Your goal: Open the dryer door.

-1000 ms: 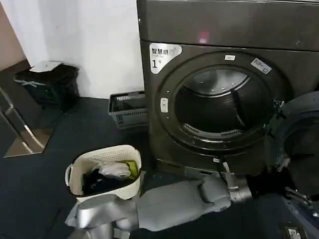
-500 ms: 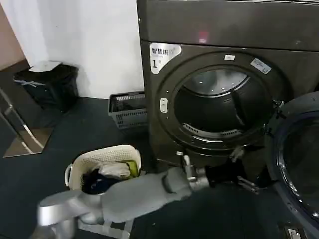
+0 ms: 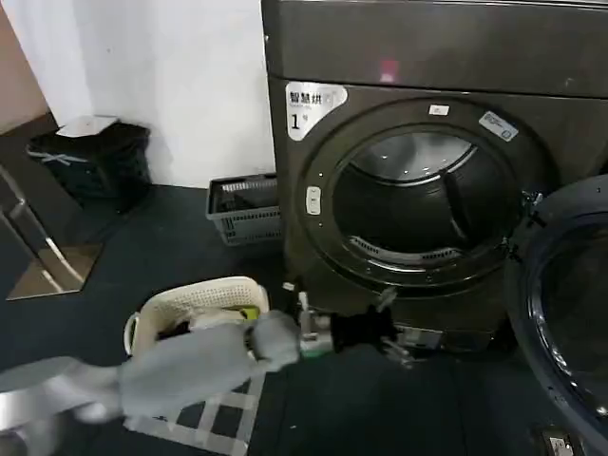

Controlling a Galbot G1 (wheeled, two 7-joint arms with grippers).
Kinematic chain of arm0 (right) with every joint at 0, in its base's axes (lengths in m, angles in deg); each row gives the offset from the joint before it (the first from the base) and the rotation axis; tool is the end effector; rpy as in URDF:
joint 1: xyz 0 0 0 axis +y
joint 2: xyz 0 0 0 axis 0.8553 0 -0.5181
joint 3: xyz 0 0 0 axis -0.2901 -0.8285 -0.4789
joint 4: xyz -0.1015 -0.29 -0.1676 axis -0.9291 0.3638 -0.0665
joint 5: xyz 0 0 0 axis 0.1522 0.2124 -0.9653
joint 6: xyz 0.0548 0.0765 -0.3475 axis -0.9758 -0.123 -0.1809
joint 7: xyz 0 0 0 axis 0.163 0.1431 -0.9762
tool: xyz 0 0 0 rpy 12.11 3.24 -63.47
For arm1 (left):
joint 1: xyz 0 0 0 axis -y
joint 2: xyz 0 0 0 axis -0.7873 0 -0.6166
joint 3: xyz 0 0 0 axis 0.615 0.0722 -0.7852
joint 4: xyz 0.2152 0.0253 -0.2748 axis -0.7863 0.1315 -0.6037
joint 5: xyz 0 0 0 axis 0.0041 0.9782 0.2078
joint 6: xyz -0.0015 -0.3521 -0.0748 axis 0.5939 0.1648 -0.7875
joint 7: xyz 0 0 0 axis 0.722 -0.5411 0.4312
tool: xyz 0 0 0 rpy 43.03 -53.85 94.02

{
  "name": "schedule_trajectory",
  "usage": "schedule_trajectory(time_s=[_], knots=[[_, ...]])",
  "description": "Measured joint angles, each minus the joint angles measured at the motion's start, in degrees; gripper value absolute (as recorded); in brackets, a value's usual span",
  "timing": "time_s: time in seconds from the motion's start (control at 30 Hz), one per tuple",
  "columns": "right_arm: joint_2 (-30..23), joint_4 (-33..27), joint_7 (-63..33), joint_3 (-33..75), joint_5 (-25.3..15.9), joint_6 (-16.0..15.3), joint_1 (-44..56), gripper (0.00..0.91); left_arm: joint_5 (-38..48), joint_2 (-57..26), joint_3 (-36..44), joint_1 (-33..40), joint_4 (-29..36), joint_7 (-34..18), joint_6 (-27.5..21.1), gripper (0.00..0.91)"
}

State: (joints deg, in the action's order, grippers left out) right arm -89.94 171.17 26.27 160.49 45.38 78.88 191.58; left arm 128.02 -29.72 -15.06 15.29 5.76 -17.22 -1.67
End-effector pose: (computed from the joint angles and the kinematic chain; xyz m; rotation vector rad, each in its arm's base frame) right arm -0.1453 -0.4552 0.0321 1.8329 2.1005 -1.0461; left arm 0.4182 -0.1034 -0.2526 1.8437 2.1374 0.3337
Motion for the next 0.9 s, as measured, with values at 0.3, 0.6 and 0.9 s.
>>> schedule_trajectory(time_s=[0.3, 0.6, 0.9], knots=[[0.60, -0.29, -0.02, -0.96, -0.19, 0.15, -0.95, 0.907, -6.49, -11.10, 1.91, 4.14, 3.95, 0.20, -11.78, 0.907], [1.51, -0.51, -0.47, 0.86, -0.09, 0.78, -0.77, 0.907, -6.93, -19.63, 3.42, 8.37, 4.66, 3.10, -22.58, 0.907], [2.46, -0.02, -1.14, 3.07, 0.89, 0.69, -0.52, 0.907, -9.03, -24.91, 4.46, 12.20, 3.64, 6.94, -30.68, 0.907]])
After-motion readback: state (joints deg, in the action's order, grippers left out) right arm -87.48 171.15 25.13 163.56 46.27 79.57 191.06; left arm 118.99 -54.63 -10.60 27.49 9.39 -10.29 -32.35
